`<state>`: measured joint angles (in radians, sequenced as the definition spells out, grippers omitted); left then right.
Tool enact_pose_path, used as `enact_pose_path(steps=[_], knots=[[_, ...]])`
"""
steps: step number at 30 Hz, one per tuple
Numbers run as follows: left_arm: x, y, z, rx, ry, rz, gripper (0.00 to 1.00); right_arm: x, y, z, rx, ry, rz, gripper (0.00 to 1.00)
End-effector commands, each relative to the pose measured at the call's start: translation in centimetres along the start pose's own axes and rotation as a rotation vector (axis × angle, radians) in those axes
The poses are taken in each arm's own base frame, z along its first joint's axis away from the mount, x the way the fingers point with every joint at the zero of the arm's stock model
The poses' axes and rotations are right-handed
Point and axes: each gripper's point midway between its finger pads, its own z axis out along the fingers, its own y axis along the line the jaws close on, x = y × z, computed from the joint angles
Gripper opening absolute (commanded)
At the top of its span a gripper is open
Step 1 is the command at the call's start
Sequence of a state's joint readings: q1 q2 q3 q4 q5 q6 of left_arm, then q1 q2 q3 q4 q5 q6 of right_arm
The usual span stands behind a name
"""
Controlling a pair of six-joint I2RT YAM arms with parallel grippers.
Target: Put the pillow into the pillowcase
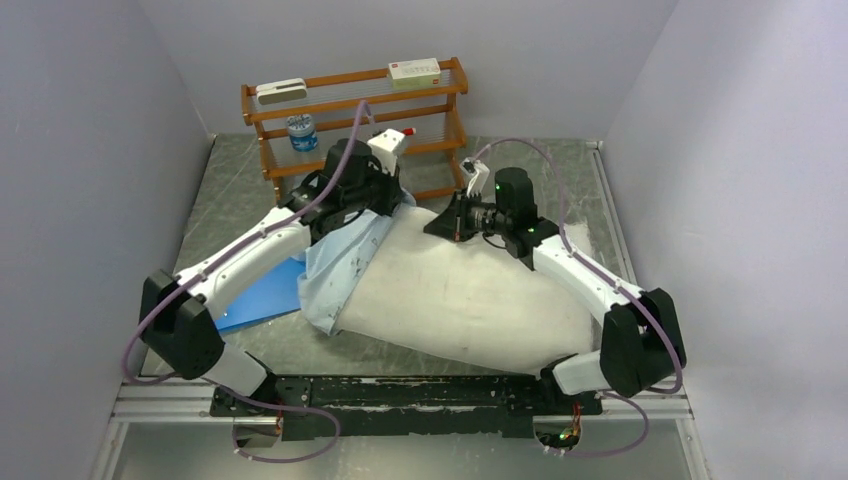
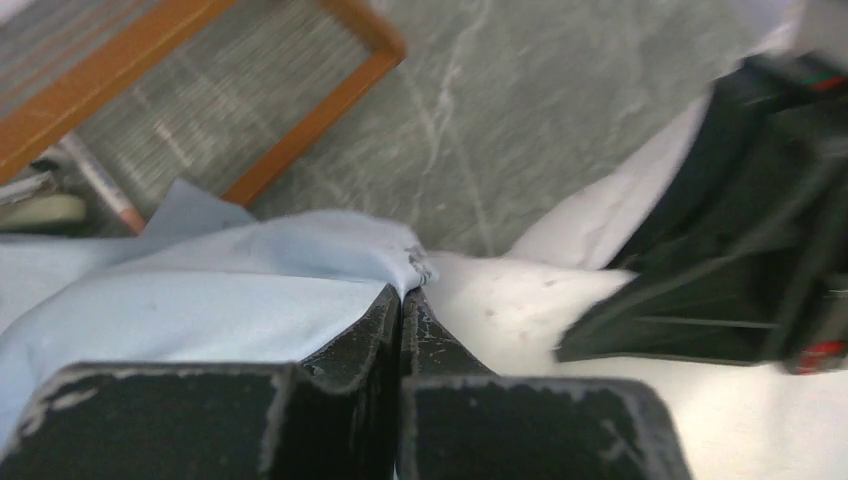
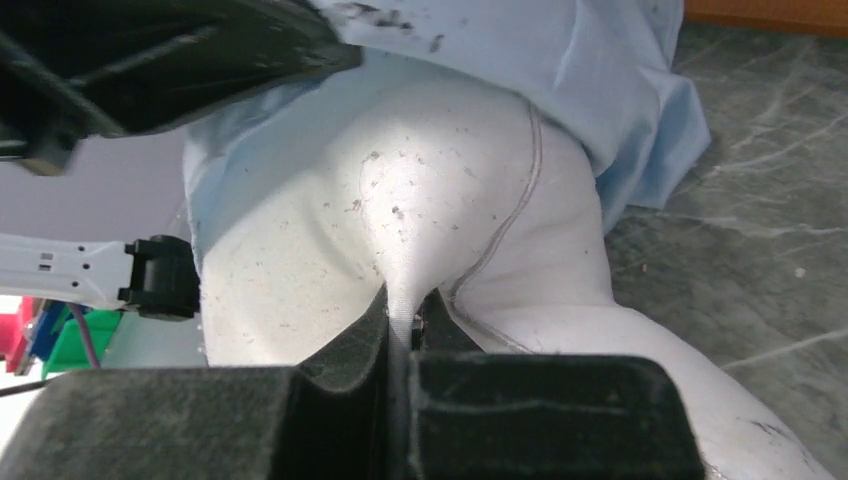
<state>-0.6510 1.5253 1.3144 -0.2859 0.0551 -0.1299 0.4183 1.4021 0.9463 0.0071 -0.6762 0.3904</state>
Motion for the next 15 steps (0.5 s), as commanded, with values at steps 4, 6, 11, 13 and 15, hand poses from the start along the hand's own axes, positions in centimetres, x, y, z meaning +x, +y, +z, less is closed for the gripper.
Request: enact_pose_path(steps=[4,6,11,13,15], knots=[[-8.7,-7.7,-6.5,0.351,-0.31,-0.173,0.05,-3.0,2.6,-0.6,0.003,-0.207,0.048,0.0],[-8.8,-9.4,-7.6,0.456,-0.327,-0.208,0.05,-3.2,1.9,-0.8,0.034,-0.257,0.084,0.0],[-7.1,-13.6,-9.5,0.672,-0.299,-0.263,0.05,-4.4,0.1,-1.9,0.149,-0.385,0.183,0.0],[-5.9,-14.6,-9.6,0.707,-0.272,-0.231,0.05,-4.9,-1.0,-2.8,0.22,-0.443,0.226,0.0],[-4.1,-14.4,-8.7,0.683,-0.226,-0.199,0.05,-5.4,-1.9,-4.0,0.285,-0.5,0.257,0.0]])
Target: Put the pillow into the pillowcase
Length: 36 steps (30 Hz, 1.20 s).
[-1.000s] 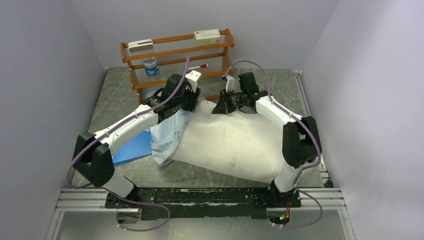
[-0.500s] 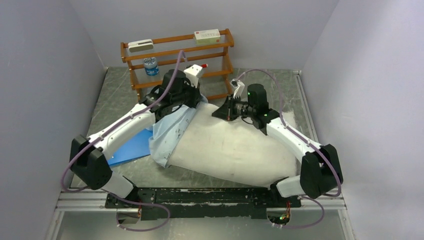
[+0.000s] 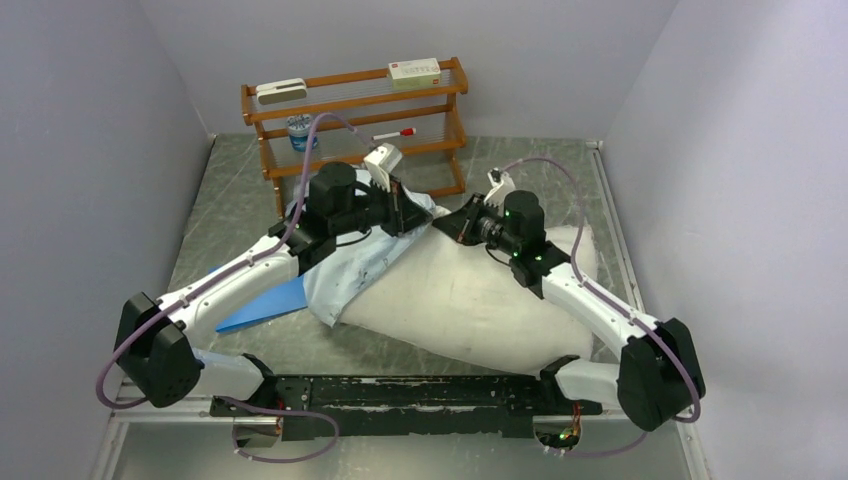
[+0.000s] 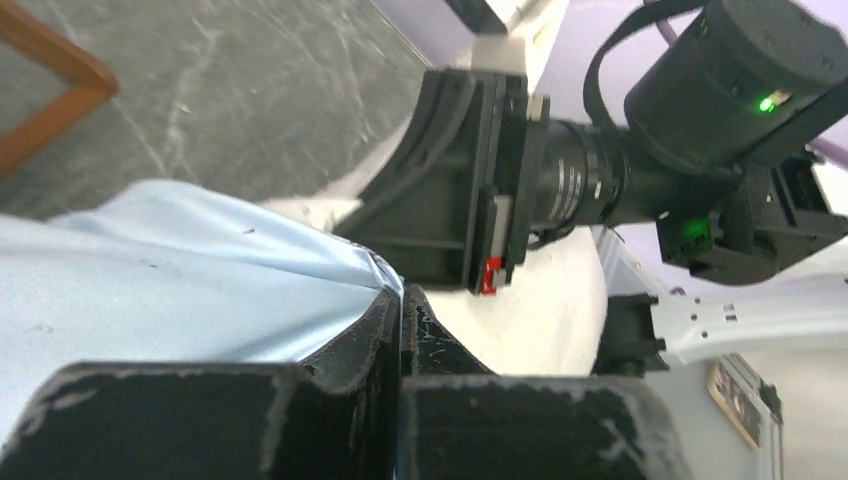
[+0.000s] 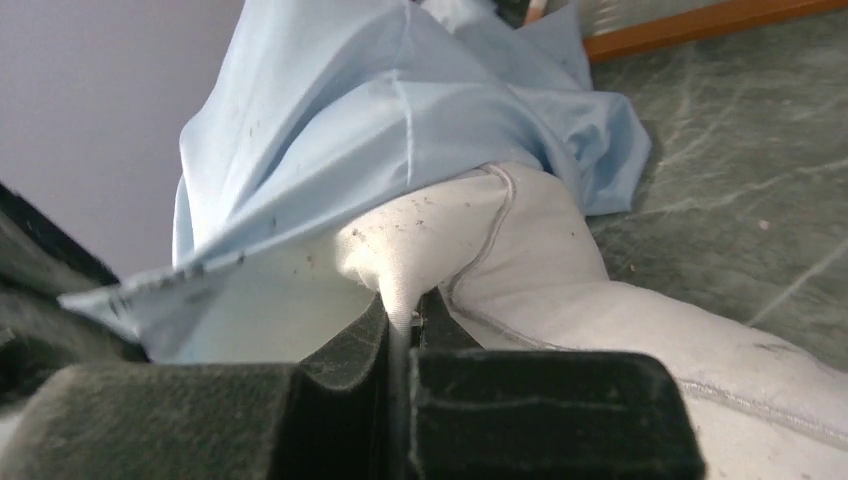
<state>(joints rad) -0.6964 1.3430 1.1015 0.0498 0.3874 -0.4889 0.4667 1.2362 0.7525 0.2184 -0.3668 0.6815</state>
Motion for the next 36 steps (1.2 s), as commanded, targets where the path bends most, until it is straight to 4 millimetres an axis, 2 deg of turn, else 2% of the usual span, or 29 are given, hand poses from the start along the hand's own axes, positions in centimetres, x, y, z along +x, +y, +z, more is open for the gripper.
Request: enact_pose_path(steps=[1,2,3,5,7,8,9,11,13,15,17,19,22,27,30,33,36], knots=[[0.4,-5.0,-0.6,0.198,0.018,0.053,0.05,-5.2,-1.3,-1.7,0.148,-0.276,0.09,0.0],[1.1,-4.0,-0.6,0.152,0.044,0.063,0.07,-5.5,-1.8,-2.2,0.172,-0.305,0.1,0.0],[1.8,-3.2,-0.7,0.119,0.071,0.077,0.13,-5.6,-2.2,-2.7,0.193,-0.327,0.104,0.0],[2.9,-2.0,-1.3,0.054,0.122,0.086,0.33,-5.6,-3.3,-3.3,0.244,-0.346,0.094,0.0],[2.9,-1.3,-2.1,-0.007,0.134,0.09,0.49,-4.9,-4.1,-3.5,0.273,-0.317,0.05,0.0],[2.7,-1.1,-2.6,-0.033,0.135,0.098,0.53,-4.4,-4.3,-3.4,0.278,-0.287,0.02,0.0],[2.4,-0.8,-3.0,-0.065,0.135,0.106,0.56,-4.0,-4.5,-3.4,0.286,-0.264,-0.011,0.04],[1.8,0.3,-3.9,-0.158,0.136,0.111,0.6,-3.4,-4.3,-3.5,0.284,-0.2,-0.07,0.19],[1.3,1.7,-4.9,-0.259,0.135,0.115,0.63,-3.6,-3.8,-3.7,0.277,-0.168,-0.134,0.31],[0.8,3.4,-6.0,-0.351,0.12,0.104,0.65,-4.4,-2.6,-3.9,0.254,-0.159,-0.175,0.5],[0.3,4.9,-7.0,-0.387,0.099,0.067,0.67,-5.0,-1.7,-4.1,0.245,-0.144,-0.206,0.62],[0.2,6.9,-7.9,-0.407,0.081,0.016,0.67,-5.3,-1.0,-4.2,0.235,-0.13,-0.231,0.68],[0.3,11.0,-10.1,-0.489,0.07,-0.063,0.67,-5.2,0.4,-4.1,0.183,-0.109,-0.271,0.75],[0.5,15.0,-13.4,-0.597,0.006,-0.154,0.69,-3.4,4.8,-3.0,0.059,-0.053,-0.435,0.91],[1.6,16.4,-14.5,-0.593,-0.005,-0.215,0.7,-1.5,7.2,-2.3,0.019,-0.018,-0.574,0.93],[3.4,17.5,-15.0,-0.612,0.026,-0.237,0.79,-0.2,8.8,-1.9,-0.03,0.0,-0.666,0.99],[4.9,18.0,-15.1,-0.615,0.069,-0.254,0.83,1.3,10.4,-1.7,-0.097,0.011,-0.761,1.0]])
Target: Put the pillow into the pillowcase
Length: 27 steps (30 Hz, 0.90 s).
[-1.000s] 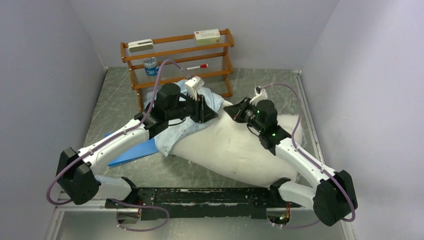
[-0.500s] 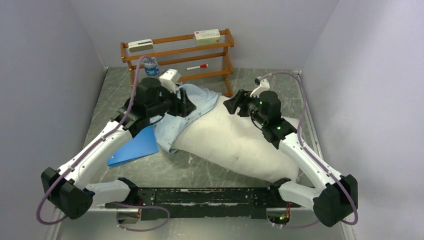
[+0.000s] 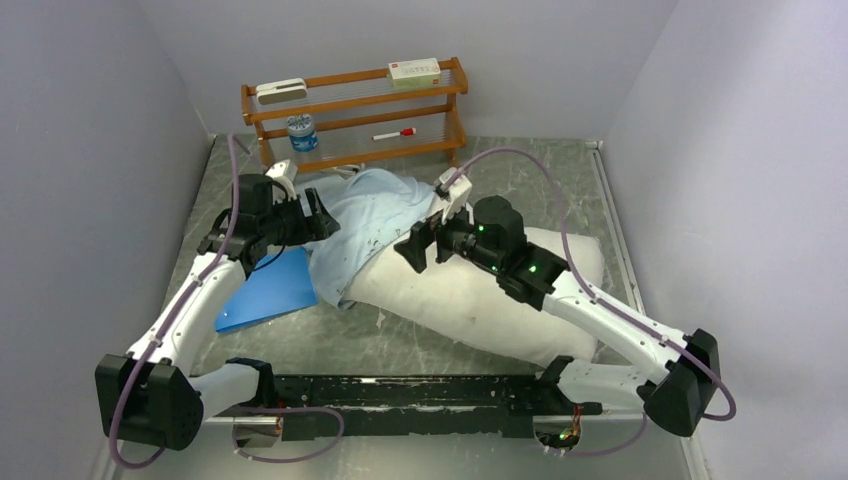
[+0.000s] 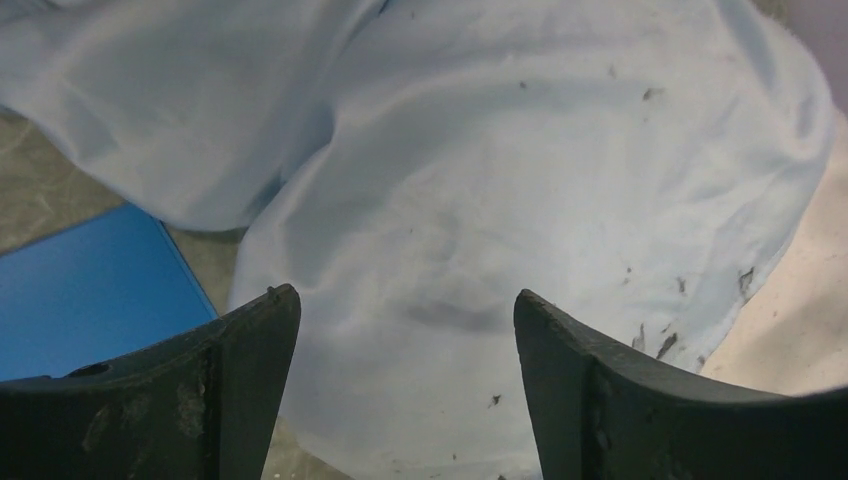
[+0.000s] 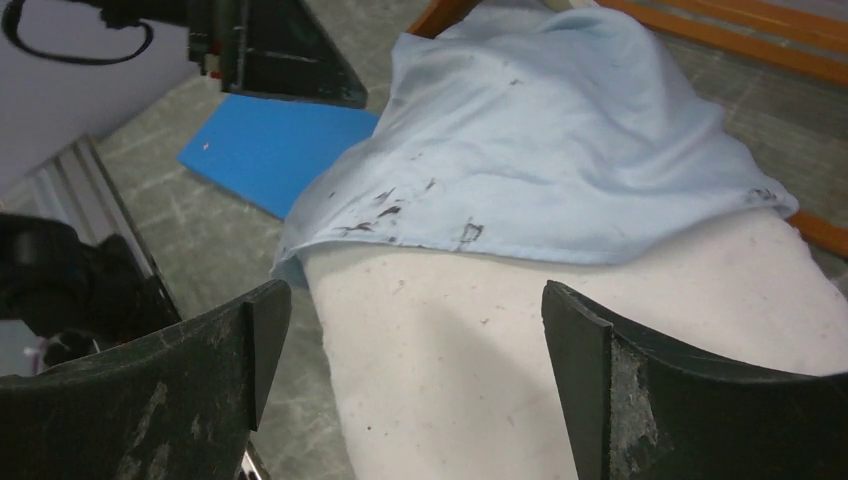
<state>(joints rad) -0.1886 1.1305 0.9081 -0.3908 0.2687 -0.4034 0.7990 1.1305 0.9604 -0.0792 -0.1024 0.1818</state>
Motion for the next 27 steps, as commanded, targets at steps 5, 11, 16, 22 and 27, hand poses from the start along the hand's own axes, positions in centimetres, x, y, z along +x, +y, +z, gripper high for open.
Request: enact_pose_path(steps=[5,11,16,22,27], knots=[[1.6,1.1,-0.3,-0.007,0.03,0.033,0.97,2.0,5.4,1.4,-0.12,0.01,-0.403,0.98],[2.1,2.3,-1.1,-0.065,0.036,0.084,0.97,4.9,9.2,2.8,-0.141,0.026,-0.655,0.98],[2.6,2.5,-1.5,-0.075,0.005,0.032,0.97,8.6,10.0,3.8,-0.104,0.114,-0.899,0.98],[3.5,2.6,-1.3,-0.073,0.046,0.01,0.93,13.6,7.9,5.0,0.054,0.267,-1.17,0.98],[3.4,2.9,-1.7,-0.095,0.034,0.021,0.91,14.5,5.3,5.9,0.278,0.261,-1.3,0.97]])
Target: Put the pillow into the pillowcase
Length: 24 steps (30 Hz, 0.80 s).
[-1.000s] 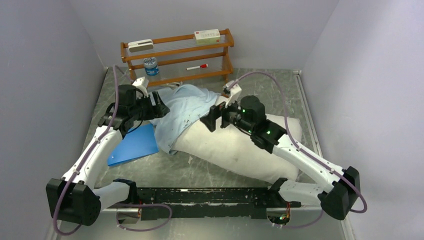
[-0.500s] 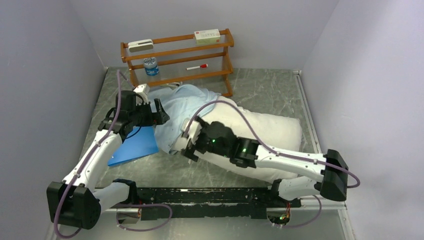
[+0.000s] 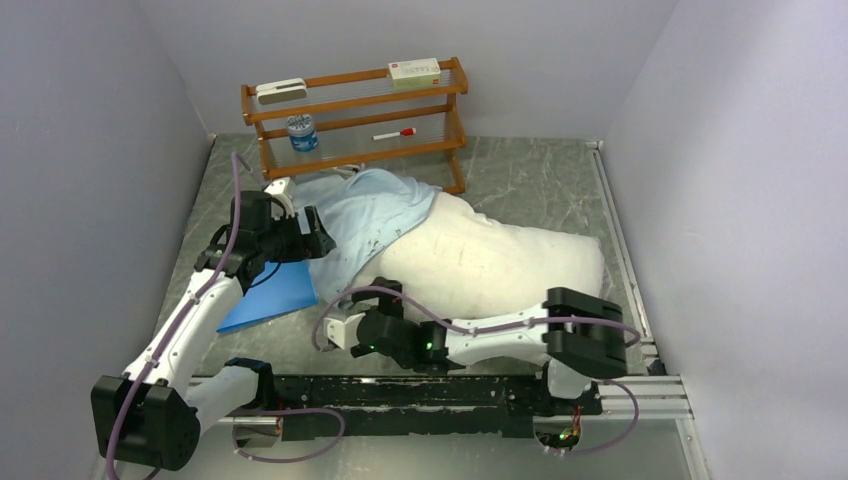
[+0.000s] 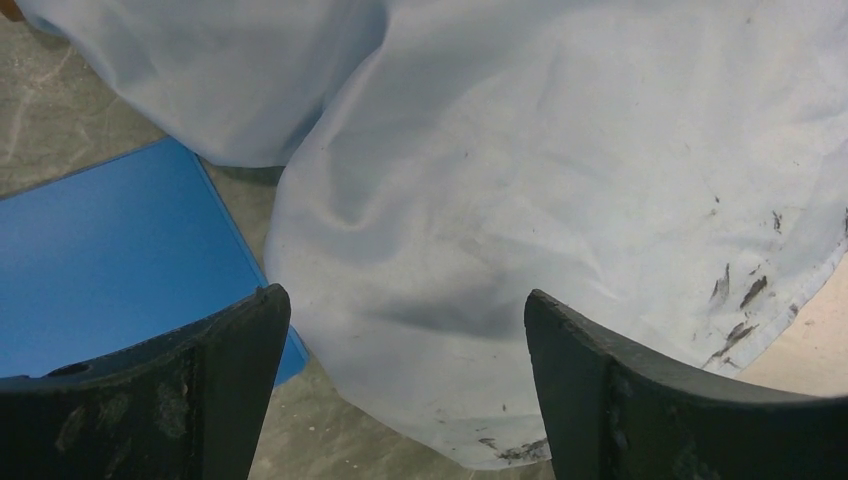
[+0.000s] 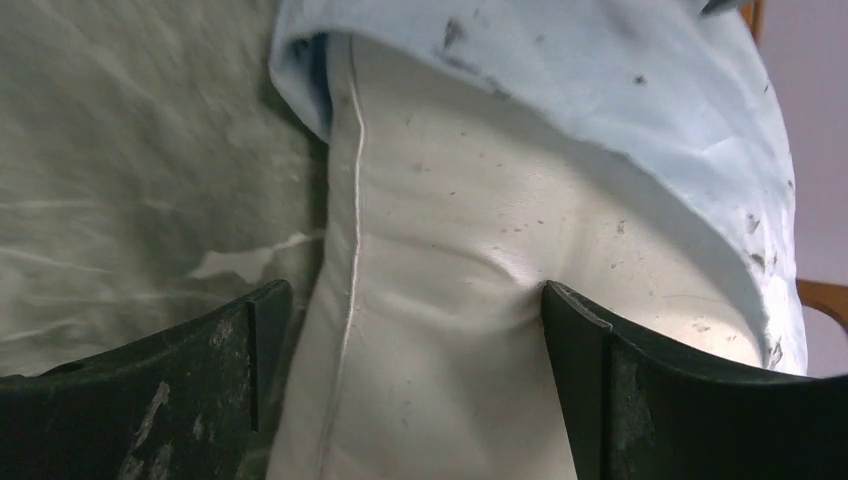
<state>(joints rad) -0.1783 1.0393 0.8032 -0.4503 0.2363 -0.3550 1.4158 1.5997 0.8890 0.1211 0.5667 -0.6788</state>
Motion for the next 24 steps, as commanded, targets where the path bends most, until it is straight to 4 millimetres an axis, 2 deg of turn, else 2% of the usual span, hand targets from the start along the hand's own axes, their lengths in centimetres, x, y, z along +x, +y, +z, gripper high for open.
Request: enact_pose_path(steps=[1,4,5,7,8,9,13,15,19,24], knots=[[-0.2,0.7,-0.5,-0.035,-0.016,-0.003,0.91,2.3,-2.6,0.5,0.246,0.117,-0.102,0.96],[-0.1,0.7,-0.8,-0.038,-0.013,-0.004,0.88,2.5,-3.1,0.9,0.303,0.106,-0.056,0.85],[-0.2,0.6,-0.9,-0.036,-0.013,-0.005,0.87,2.2,-3.3,1.0,0.305,0.086,-0.02,0.73],[-0.3,0.1,-1.1,-0.02,-0.011,-0.006,0.86,2.0,-3.8,1.3,0.282,0.065,0.084,0.22],[-0.3,0.0,-1.3,-0.014,-0.011,-0.008,0.85,1.9,-4.3,1.3,0.29,0.054,0.131,0.09],[-0.5,-0.2,-1.4,-0.009,-0.017,-0.006,0.83,1.7,-4.7,1.2,0.292,0.04,0.162,0.0],[-1.9,-0.5,-2.4,-0.014,-0.068,0.018,0.77,0.1,-5.4,1.1,0.26,0.002,0.241,0.0],[-3.2,-0.8,-3.4,-0.022,-0.104,0.033,0.75,-1.4,-6.7,0.5,0.262,-0.043,0.329,0.0],[-7.3,-2.6,-7.0,-0.012,-0.241,0.055,0.7,-4.2,-11.4,-1.6,0.256,-0.193,0.654,0.0],[-11.8,-5.1,-12.4,0.022,-0.414,0.056,0.64,-4.9,-17.2,-2.9,0.245,-0.296,0.93,0.0]])
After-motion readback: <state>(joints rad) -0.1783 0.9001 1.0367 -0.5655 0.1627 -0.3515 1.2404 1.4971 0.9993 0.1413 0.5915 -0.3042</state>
